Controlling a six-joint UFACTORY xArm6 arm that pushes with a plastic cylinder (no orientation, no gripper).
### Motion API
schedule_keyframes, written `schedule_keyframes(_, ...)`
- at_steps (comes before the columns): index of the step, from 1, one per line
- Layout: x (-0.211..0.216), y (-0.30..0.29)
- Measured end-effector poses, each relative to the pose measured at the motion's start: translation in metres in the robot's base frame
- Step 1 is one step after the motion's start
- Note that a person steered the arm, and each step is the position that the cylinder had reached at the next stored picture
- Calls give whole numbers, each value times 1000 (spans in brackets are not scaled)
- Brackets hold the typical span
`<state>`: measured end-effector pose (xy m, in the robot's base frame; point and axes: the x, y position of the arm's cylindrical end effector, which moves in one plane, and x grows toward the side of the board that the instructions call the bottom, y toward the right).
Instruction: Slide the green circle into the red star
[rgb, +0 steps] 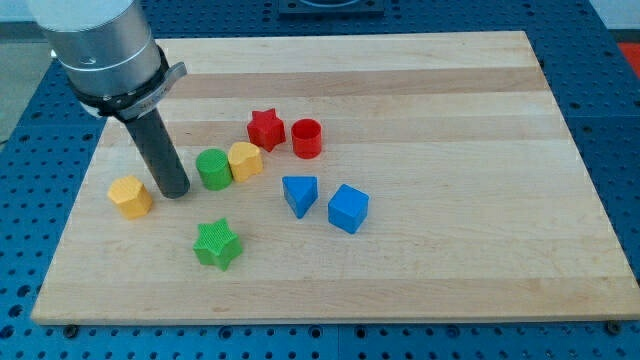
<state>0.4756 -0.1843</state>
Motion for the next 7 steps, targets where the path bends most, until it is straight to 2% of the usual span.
schedule_keyframes(1, -5, -1)
schedule_keyframes(3, -9, -45)
schedule_keyframes(6, -9, 53)
schedule_keyframes(7, -25, 71)
